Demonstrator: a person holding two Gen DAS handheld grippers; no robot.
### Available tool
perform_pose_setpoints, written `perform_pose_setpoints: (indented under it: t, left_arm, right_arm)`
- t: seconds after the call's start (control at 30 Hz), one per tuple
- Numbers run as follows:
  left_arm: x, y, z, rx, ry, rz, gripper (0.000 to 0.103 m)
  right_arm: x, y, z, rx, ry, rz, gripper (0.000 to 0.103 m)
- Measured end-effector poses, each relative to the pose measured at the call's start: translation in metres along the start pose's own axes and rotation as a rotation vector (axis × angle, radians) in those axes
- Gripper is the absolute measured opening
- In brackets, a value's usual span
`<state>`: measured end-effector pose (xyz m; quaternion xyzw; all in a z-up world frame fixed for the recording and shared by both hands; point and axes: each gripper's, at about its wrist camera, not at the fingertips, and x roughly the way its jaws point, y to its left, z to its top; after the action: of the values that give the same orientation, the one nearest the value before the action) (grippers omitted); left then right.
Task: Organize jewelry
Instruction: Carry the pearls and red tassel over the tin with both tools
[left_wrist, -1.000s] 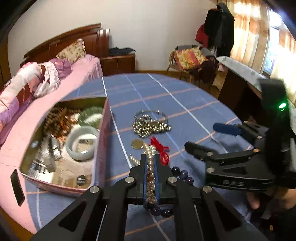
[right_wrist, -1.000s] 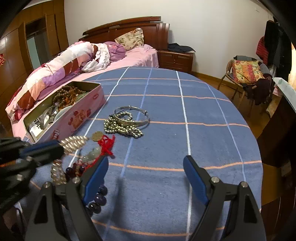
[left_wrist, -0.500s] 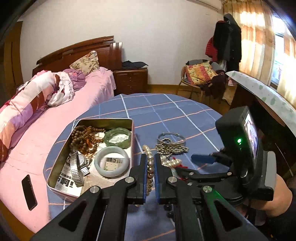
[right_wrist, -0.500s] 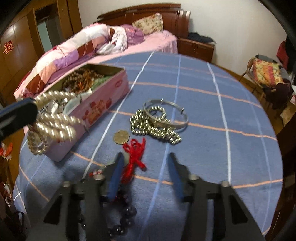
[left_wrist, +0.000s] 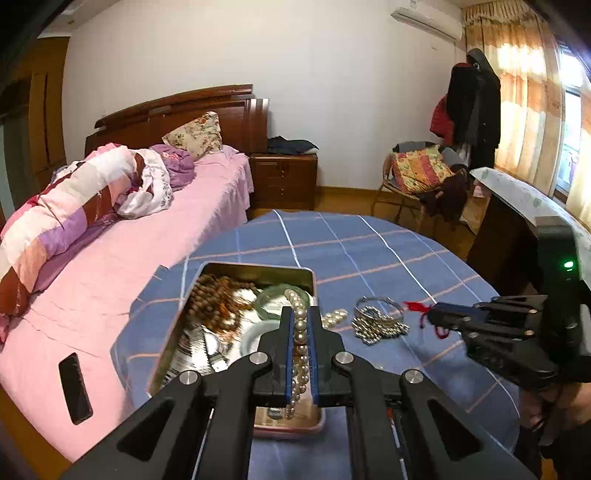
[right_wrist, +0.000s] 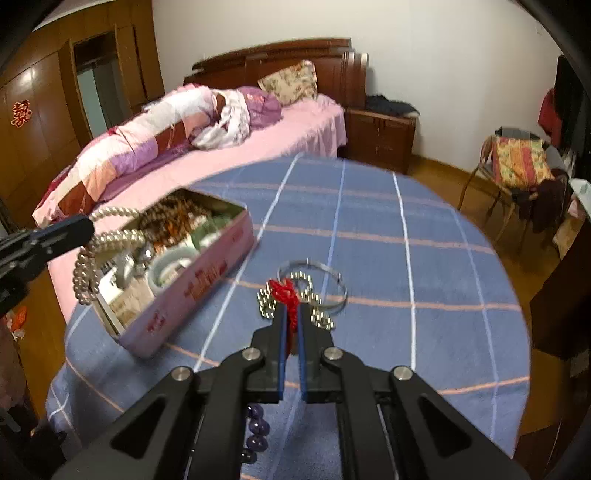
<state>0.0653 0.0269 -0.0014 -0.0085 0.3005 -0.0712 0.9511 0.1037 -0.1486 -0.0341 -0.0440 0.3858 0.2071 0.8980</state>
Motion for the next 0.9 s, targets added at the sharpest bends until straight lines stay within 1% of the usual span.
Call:
perform_pose_setpoints:
  t: [0.23,0.47,0.67,0.9]
  left_arm:
    - [-0.003,0.024,0.012,-0.017,-0.019,0.021,0.005]
    - [-0.003,0.047,0.013,-0.030,-0.019,0.059,0.005]
    - [-0.001,0.064,0.009,-0.062,-0.010,0.076,0.005]
    - [0.005,0.071,0.003,-0.082,0.014,0.077,0.006]
  right_arm:
    - [-0.006,0.019,0.024,-0.033,-0.049,0.027,0.008]
    - [-0.005,0.048,0.043,-0.080,-0.081,0.065,0.008]
    - [-0.002,0.075,0.050,-0.126,-0.089,0.111,0.008]
    - [0.005,0.098,0.049,-0.163,-0.075,0.152,0.008]
